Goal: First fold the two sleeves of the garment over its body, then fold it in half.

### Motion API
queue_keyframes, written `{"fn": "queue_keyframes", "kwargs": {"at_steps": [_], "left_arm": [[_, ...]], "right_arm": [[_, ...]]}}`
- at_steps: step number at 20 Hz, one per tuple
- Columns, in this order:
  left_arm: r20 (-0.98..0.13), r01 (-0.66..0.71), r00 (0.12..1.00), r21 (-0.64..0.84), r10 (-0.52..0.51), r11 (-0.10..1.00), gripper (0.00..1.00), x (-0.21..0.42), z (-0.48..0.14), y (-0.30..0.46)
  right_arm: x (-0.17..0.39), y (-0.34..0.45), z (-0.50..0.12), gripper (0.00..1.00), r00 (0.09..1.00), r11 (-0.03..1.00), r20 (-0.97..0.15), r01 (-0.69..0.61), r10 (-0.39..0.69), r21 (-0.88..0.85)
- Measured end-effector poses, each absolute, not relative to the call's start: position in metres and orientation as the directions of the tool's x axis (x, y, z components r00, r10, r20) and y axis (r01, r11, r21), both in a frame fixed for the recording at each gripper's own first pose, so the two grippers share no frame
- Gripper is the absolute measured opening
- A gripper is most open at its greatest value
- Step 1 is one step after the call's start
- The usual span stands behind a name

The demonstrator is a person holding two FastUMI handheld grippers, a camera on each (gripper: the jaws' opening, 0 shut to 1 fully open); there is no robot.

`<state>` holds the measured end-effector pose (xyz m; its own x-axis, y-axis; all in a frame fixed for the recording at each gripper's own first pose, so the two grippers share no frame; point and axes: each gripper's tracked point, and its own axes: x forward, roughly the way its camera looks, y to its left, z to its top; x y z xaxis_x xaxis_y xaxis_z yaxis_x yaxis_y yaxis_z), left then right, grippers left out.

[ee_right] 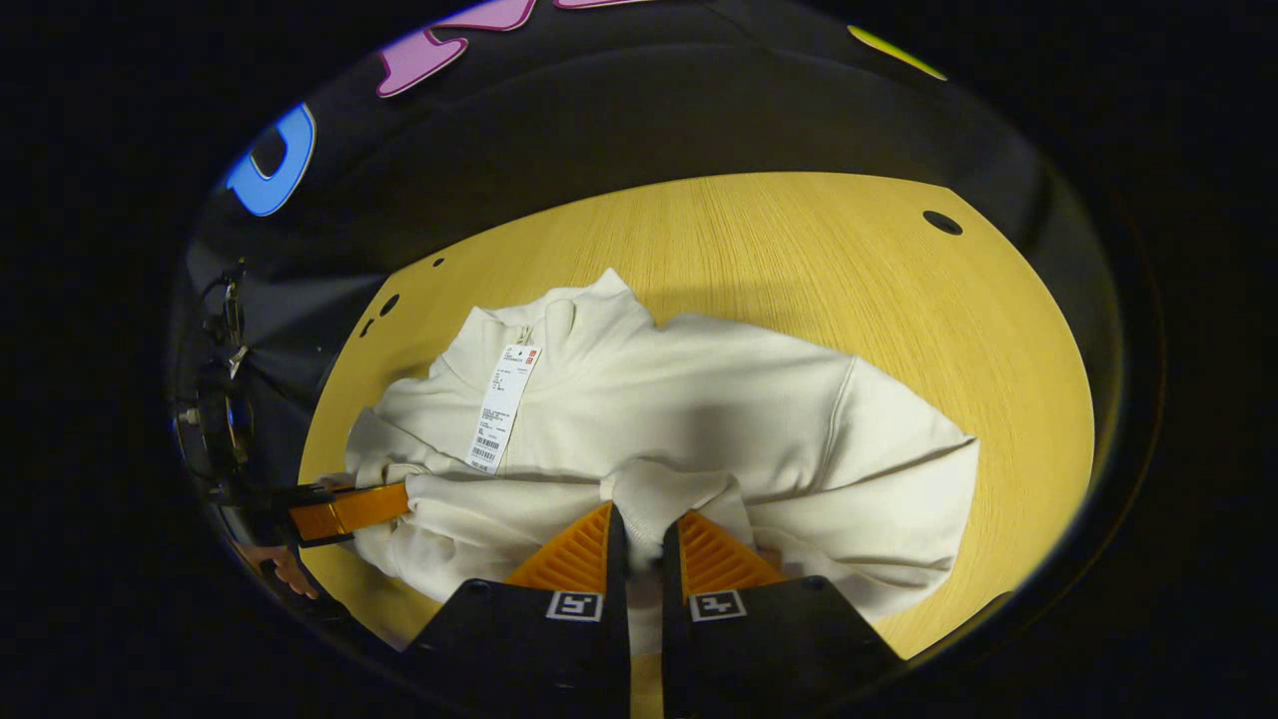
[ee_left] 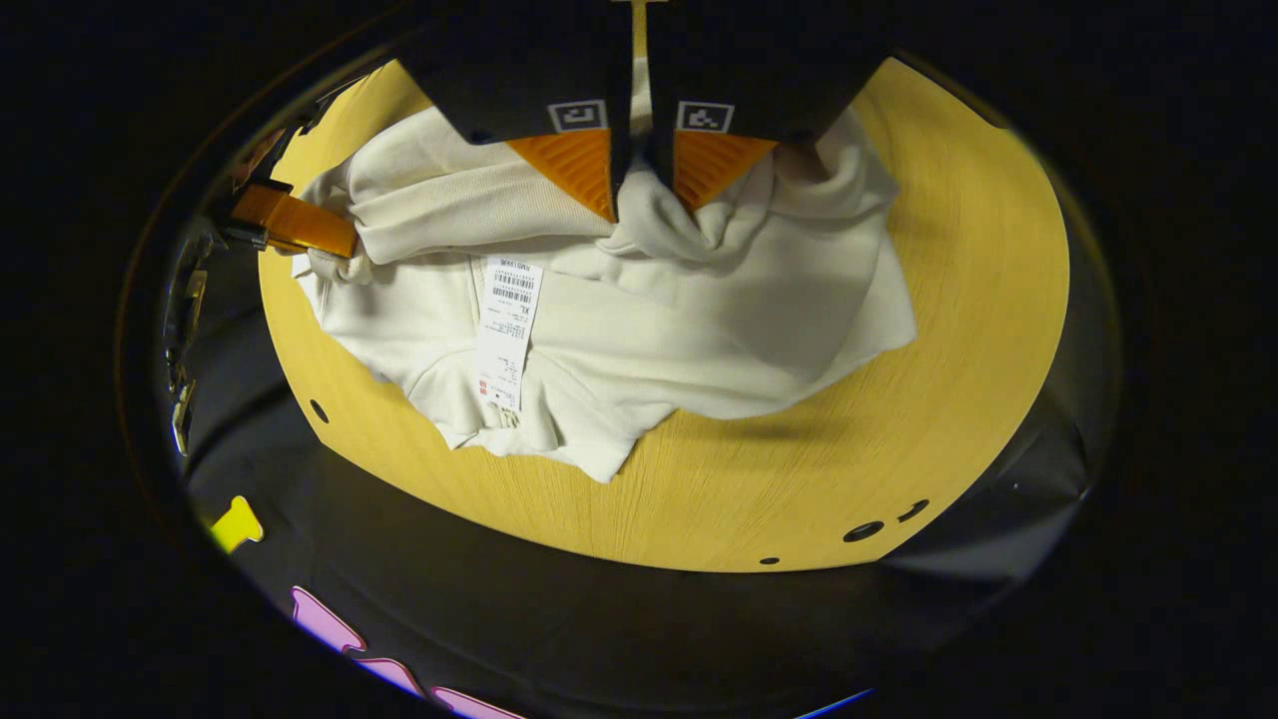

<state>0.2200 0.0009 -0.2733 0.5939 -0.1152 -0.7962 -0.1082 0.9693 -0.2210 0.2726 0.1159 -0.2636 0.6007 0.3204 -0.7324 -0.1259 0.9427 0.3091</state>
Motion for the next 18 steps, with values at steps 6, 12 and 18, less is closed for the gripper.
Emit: {"fn": "queue_keyframes", "kwargs": {"at_steps": [6,12,18], "left_arm": [[-0.835,-0.119,0.55,-0.088,-0.008,0.989,0.24,0.218,-0.274,-0.001],[-0.806,-0.135,0.592,-0.094,0.004,0.986,0.49,0.211,-0.254,-0.006],[-0.708,-0.091,0.705,-0.131,-0.029,0.987,0.84,0.181,-0.204,-0.02]], "right_arm": [[0.27,0.114,-0.255,0.36,0.61,0.941,-0.731,-0.078,0.306,0.329],[0.26,0.127,-0.228,0.82,0.64,0.919,-0.681,-0.108,0.356,0.379],[0.234,0.111,-0.185,0.91,0.69,0.903,-0.611,-0.153,0.389,0.402]]}}
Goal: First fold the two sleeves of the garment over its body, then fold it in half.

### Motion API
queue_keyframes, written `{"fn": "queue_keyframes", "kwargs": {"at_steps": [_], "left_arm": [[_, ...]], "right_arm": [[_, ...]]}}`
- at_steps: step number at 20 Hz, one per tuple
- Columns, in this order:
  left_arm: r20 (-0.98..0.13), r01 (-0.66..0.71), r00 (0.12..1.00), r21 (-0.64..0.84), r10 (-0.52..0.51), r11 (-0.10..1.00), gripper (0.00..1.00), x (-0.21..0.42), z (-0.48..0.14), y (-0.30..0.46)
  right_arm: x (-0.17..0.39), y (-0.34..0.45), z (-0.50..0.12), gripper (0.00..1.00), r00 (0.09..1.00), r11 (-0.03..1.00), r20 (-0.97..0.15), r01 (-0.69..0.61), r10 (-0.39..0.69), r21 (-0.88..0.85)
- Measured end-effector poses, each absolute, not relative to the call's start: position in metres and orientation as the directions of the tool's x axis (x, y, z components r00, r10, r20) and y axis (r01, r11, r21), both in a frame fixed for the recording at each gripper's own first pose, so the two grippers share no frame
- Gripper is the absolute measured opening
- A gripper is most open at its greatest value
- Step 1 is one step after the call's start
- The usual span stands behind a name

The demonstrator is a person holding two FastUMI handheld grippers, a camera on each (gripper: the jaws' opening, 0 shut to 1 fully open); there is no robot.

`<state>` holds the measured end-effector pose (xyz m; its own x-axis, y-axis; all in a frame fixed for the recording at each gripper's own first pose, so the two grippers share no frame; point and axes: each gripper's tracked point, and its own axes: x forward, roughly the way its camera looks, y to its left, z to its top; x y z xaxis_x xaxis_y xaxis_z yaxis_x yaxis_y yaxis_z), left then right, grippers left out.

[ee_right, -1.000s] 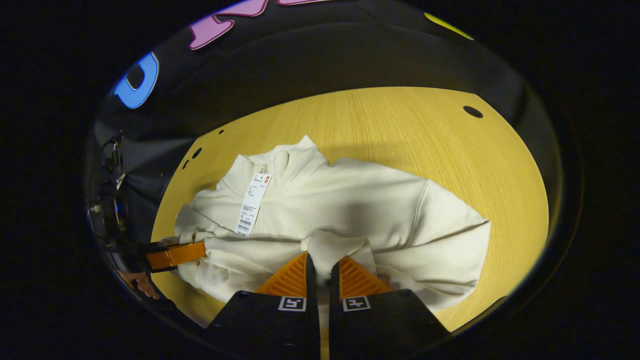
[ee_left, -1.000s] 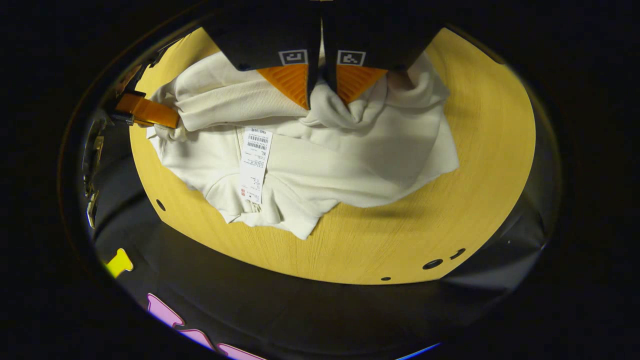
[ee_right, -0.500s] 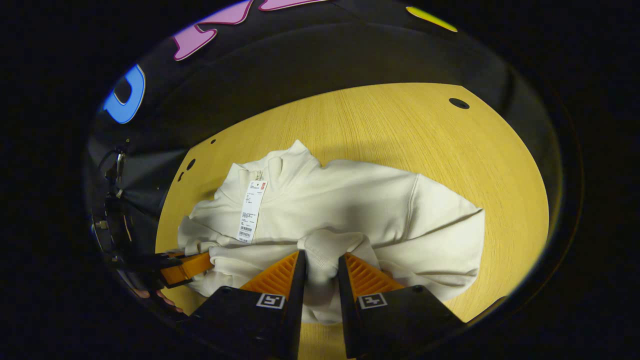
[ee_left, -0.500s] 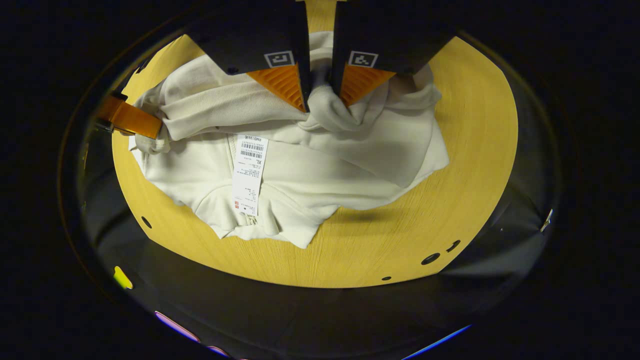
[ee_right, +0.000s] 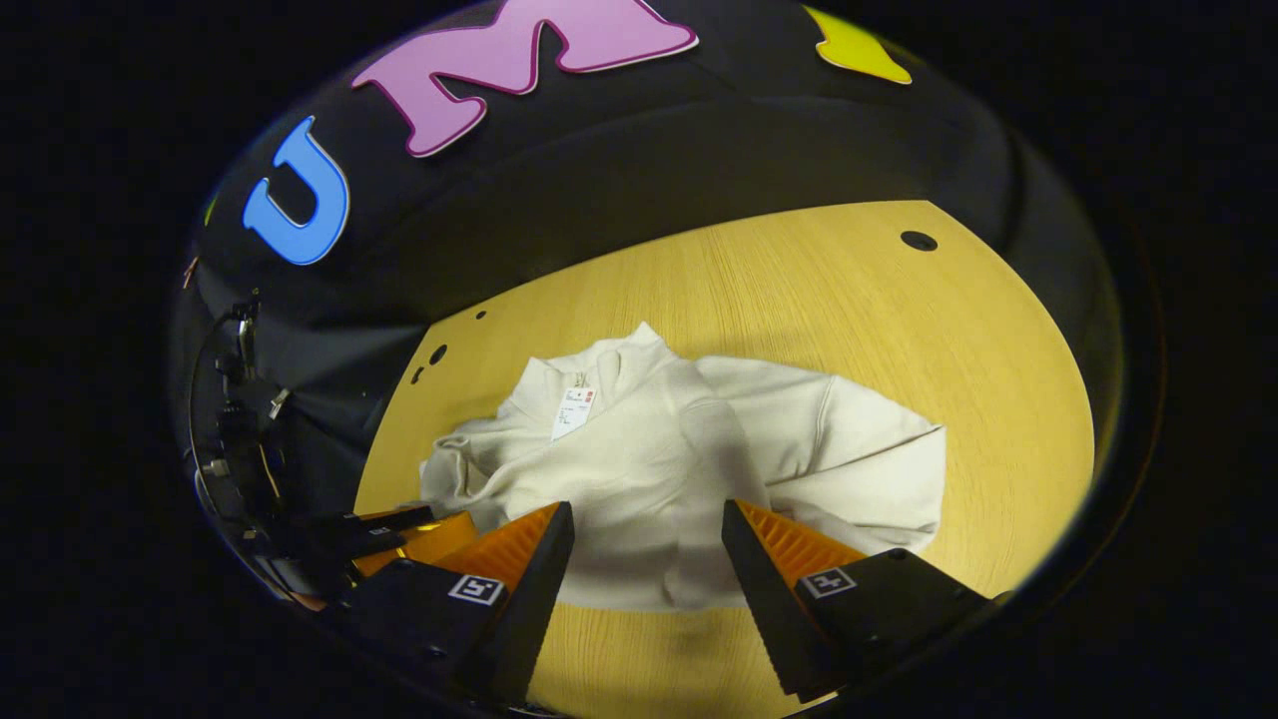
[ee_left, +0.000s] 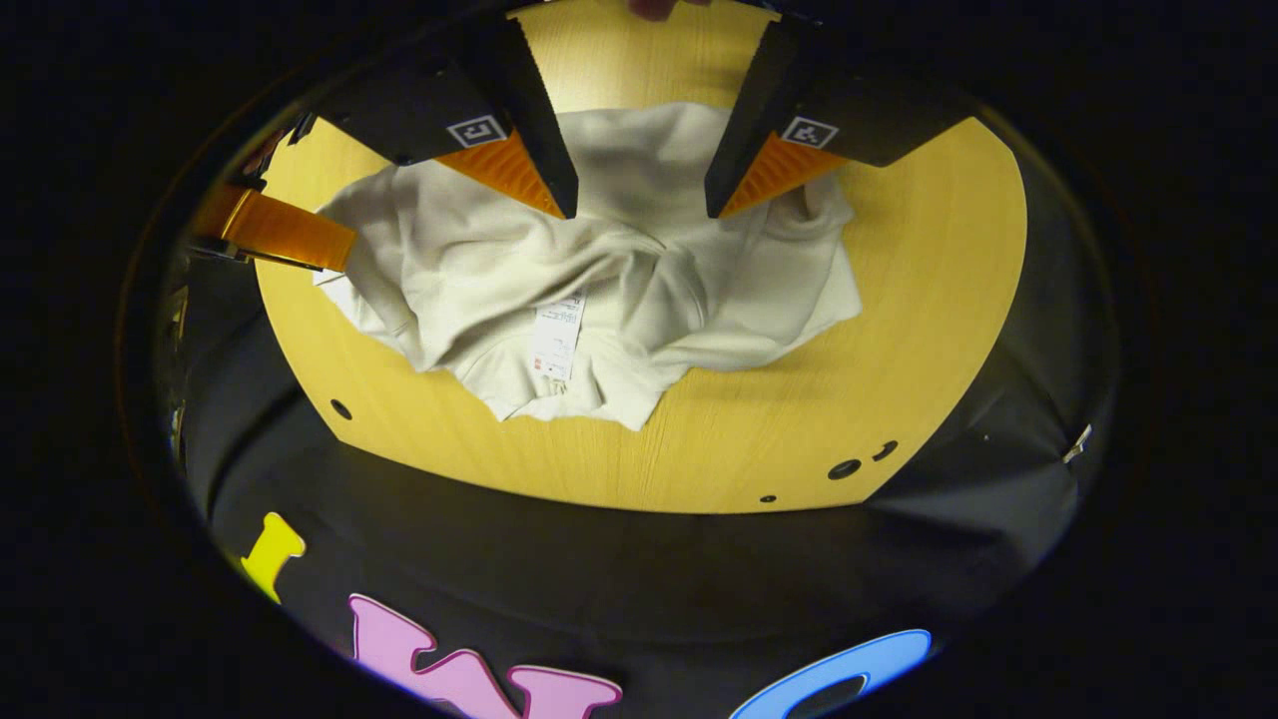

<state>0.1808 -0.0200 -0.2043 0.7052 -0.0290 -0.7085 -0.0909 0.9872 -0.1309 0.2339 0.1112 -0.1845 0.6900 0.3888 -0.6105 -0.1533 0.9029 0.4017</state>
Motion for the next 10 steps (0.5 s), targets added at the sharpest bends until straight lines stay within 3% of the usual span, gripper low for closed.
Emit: {"fn": "queue_keyframes", "kwargs": {"at_steps": [10], "left_arm": [[-0.562,0.005,0.825,-0.089,-0.054,0.996,0.84,0.085,-0.156,-0.043]], "right_arm": [[0.154,0.084,-0.145,0.91,0.738,0.906,-0.536,-0.265,0.41,0.329]]}}
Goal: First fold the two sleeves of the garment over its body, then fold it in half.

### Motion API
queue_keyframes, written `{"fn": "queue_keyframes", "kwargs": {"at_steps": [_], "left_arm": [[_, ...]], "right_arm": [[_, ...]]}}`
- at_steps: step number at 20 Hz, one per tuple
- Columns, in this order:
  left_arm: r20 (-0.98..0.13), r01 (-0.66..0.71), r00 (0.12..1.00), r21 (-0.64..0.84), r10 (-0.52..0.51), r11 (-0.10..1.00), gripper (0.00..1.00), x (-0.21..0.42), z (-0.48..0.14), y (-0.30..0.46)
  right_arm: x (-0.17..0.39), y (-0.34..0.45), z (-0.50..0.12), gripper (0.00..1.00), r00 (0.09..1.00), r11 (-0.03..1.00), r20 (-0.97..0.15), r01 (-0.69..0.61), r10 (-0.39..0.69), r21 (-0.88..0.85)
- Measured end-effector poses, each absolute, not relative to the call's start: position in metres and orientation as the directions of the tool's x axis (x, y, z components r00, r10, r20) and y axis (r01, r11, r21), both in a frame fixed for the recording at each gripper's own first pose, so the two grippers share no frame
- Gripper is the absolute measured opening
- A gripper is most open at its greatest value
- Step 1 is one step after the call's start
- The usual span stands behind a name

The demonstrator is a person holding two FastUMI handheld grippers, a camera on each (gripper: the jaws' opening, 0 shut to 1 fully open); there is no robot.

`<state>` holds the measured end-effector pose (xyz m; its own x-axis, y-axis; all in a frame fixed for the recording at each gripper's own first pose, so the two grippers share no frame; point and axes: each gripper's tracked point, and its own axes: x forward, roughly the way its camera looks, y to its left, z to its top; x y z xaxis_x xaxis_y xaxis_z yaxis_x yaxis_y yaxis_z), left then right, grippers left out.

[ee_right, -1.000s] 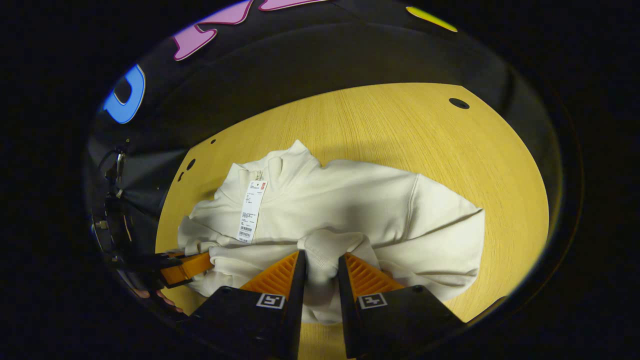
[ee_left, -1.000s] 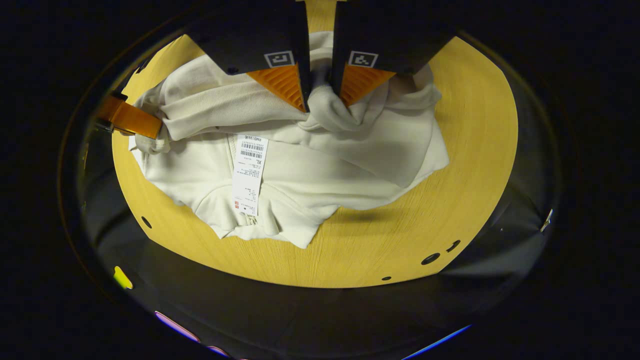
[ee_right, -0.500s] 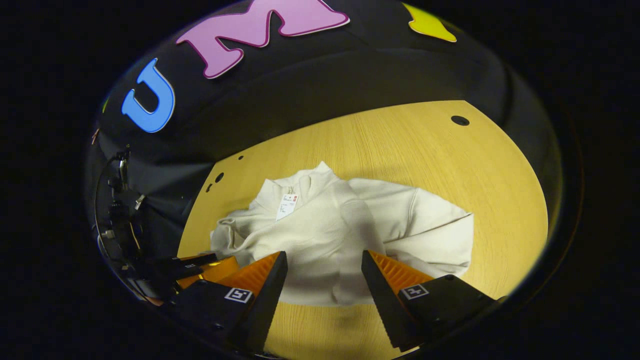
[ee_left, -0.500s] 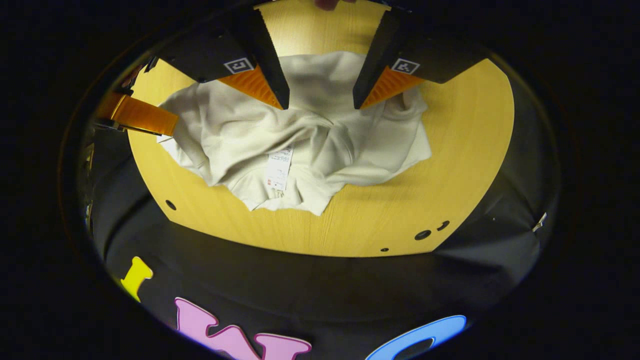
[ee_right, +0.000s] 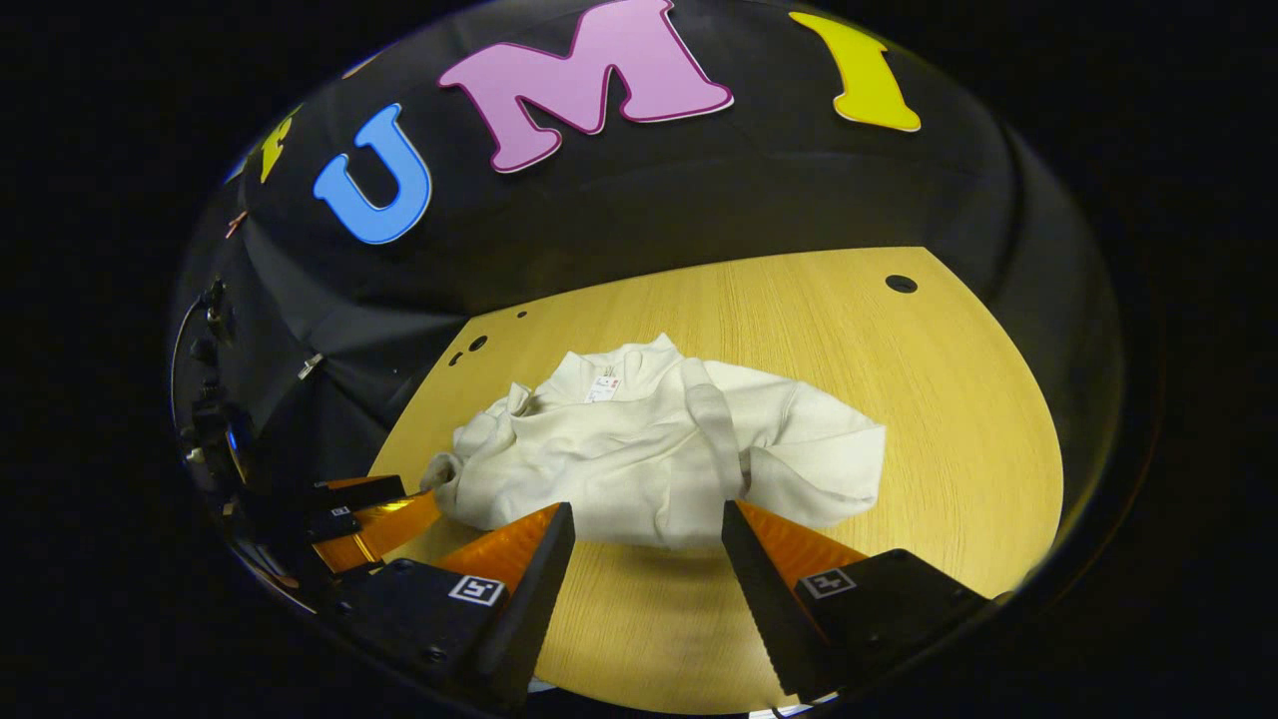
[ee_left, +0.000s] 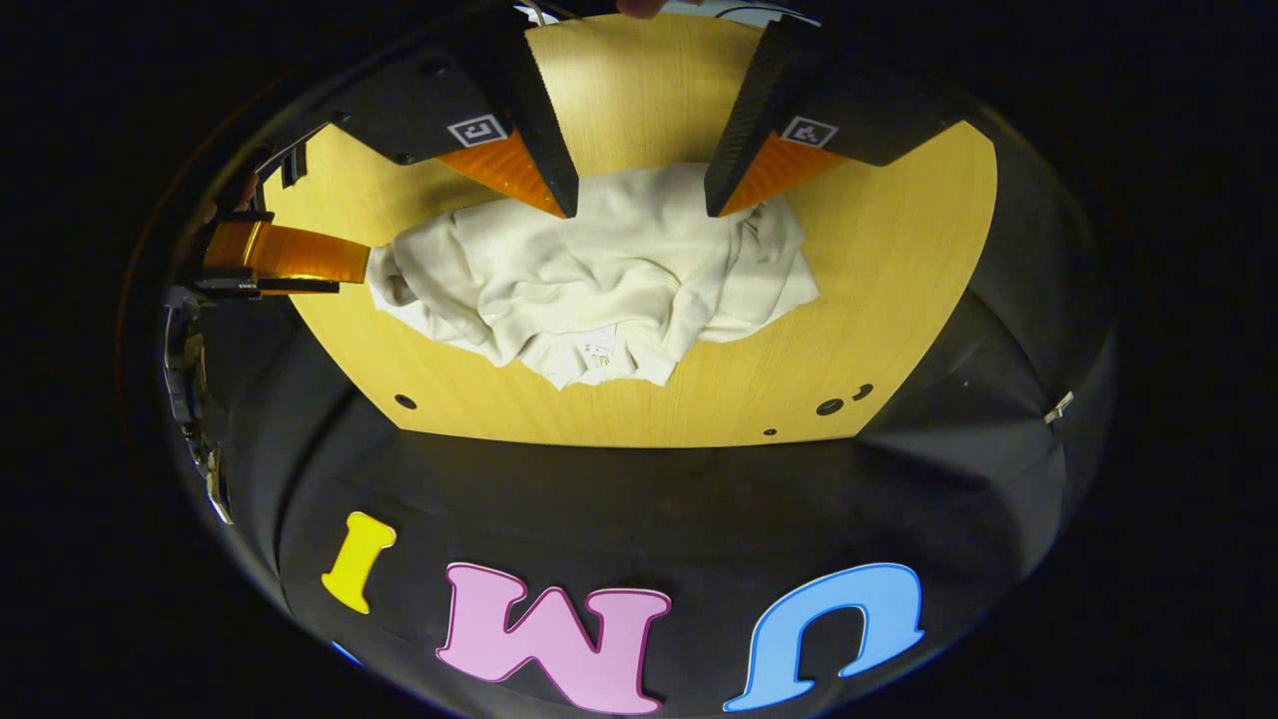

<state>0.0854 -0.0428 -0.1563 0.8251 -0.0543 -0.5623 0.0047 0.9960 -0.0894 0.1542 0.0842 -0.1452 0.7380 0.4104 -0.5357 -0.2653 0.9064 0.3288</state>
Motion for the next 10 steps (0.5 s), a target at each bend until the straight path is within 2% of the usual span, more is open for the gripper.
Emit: {"fn": "queue_keyframes", "kwargs": {"at_steps": [6,10], "left_arm": [[-0.584,0.004,0.807,-0.137,-0.084,0.991,0.84,0.046,-0.17,-0.052],[-0.591,0.013,0.801,-0.142,-0.095,0.99,0.83,0.041,-0.167,-0.051]], "right_arm": [[0.125,0.085,-0.148,0.91,0.751,0.906,-0.512,-0.3,0.417,0.298],[0.117,0.09,-0.155,0.91,0.738,0.897,-0.512,-0.333,0.439,0.289]]}}
